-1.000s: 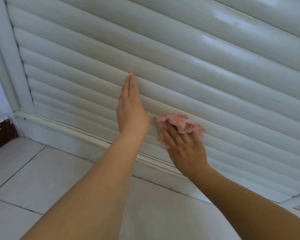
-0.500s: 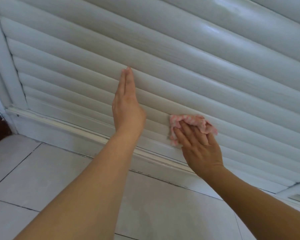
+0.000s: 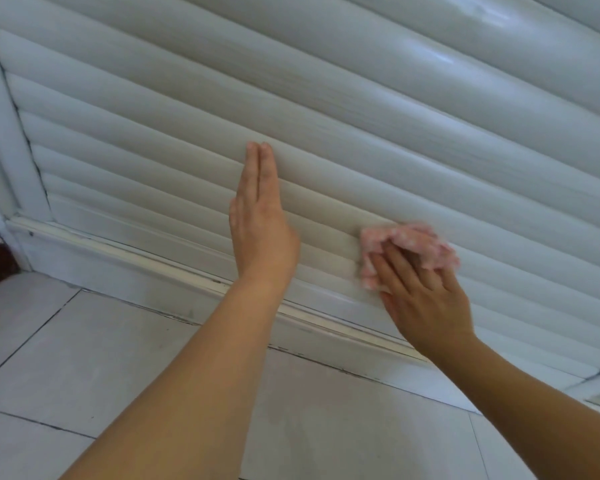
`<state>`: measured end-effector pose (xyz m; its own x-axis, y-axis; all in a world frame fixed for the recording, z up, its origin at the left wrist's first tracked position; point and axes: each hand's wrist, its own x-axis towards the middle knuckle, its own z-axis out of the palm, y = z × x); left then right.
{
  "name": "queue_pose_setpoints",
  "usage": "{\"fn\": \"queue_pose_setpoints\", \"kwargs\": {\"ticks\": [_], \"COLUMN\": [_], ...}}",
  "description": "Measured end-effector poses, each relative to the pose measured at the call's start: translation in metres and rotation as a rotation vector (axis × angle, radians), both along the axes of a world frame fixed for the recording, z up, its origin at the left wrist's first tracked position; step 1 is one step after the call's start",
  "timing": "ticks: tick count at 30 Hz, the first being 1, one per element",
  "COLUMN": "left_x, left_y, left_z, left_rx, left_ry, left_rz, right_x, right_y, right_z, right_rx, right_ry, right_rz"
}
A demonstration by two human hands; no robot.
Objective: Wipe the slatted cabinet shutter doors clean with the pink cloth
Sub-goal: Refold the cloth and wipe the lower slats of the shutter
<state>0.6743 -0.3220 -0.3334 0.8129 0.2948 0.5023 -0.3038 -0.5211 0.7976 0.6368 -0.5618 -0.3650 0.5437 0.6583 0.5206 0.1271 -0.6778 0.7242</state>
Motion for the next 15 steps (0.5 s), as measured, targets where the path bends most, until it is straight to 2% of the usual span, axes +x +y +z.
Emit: {"fn": "queue_pose_setpoints", "kwargs": {"ticks": [4,9,13,15], "left_x": [0.003,0.003,0.005,0.002], "left_y": [-0.003,0.0,0.006,0.006], "left_z": [-0.006,-0.003,-0.004,-0.002], "left_rx": [-0.03,-0.171,-0.333,-0.344], "left_ry": [-0.05,-0.099,-0.162,-0.137], "left_rz": [-0.046,-0.086,-0.134,-0.139], "right_x": [0.0,0.036,0.059,0.063], "right_y": [-0.003,0.076,0.132,0.143], "right_z": [0.0,0.007,-0.001,-0.005], "right_rx": [0.053,0.112,0.167,0.127], "right_ry": [0.014,0.004,0.076,0.111], "right_rz": [-0.019,0.137,0.123,0.082]}}
